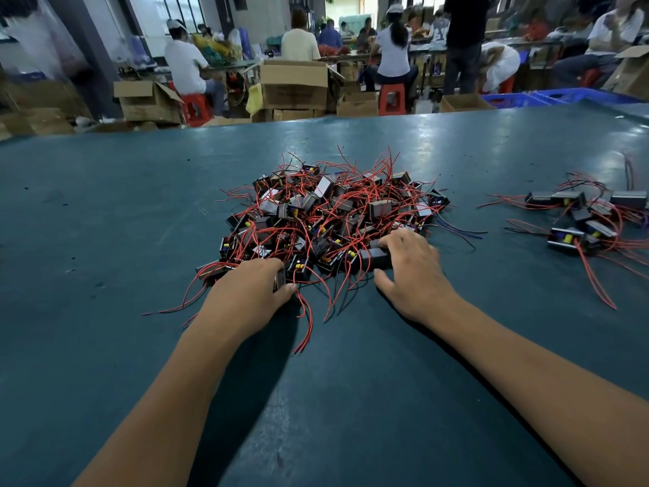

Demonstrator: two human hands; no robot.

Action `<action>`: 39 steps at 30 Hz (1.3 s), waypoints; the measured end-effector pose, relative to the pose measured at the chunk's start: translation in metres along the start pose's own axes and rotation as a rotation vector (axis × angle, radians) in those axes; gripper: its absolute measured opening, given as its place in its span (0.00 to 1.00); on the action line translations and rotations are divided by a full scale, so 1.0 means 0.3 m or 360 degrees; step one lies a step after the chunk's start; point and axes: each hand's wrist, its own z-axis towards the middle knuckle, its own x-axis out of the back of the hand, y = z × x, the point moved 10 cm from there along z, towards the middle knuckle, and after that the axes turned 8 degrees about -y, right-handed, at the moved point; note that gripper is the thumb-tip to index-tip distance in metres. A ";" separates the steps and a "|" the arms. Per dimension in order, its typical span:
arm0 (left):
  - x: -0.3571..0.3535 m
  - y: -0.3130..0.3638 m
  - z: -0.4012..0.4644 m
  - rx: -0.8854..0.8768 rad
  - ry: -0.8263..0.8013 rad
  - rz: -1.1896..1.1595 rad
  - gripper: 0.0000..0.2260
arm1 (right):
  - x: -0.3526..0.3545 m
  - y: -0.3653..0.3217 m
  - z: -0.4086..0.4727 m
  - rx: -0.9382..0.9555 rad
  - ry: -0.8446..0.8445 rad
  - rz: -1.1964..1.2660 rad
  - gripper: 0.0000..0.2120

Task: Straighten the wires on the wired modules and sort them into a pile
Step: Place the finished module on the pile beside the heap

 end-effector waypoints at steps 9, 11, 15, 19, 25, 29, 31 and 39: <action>-0.001 0.008 -0.003 -0.0016 0.0002 -0.0024 0.17 | 0.003 0.000 -0.005 -0.0021 -0.0006 -0.0007 0.19; 0.002 0.009 -0.001 -0.0030 0.0006 -0.0112 0.17 | 0.002 0.000 -0.005 -0.0024 -0.0016 -0.0006 0.19; 0.012 -0.002 -0.002 -0.0053 0.0015 -0.0362 0.15 | 0.001 0.000 -0.006 -0.0029 -0.0015 0.0011 0.19; 0.011 -0.001 -0.002 -0.0064 -0.0007 -0.0421 0.11 | -0.004 0.003 -0.002 -0.0025 -0.0019 0.0010 0.19; -0.026 0.019 -0.008 -0.0110 -0.0148 -0.0284 0.15 | -0.008 0.007 -0.004 -0.0028 -0.0035 0.0029 0.19; -0.020 0.030 -0.018 -0.0145 -0.0166 -0.0230 0.19 | -0.010 0.009 -0.004 -0.0029 -0.0054 0.0040 0.19; 0.009 0.019 -0.027 -0.0149 -0.0140 -0.0318 0.16 | -0.006 0.009 -0.006 -0.0027 -0.0056 0.0050 0.19; 0.242 -0.085 -0.098 -0.0214 0.0669 -0.1671 0.07 | 0.003 0.006 -0.009 -0.0028 -0.0057 0.0058 0.20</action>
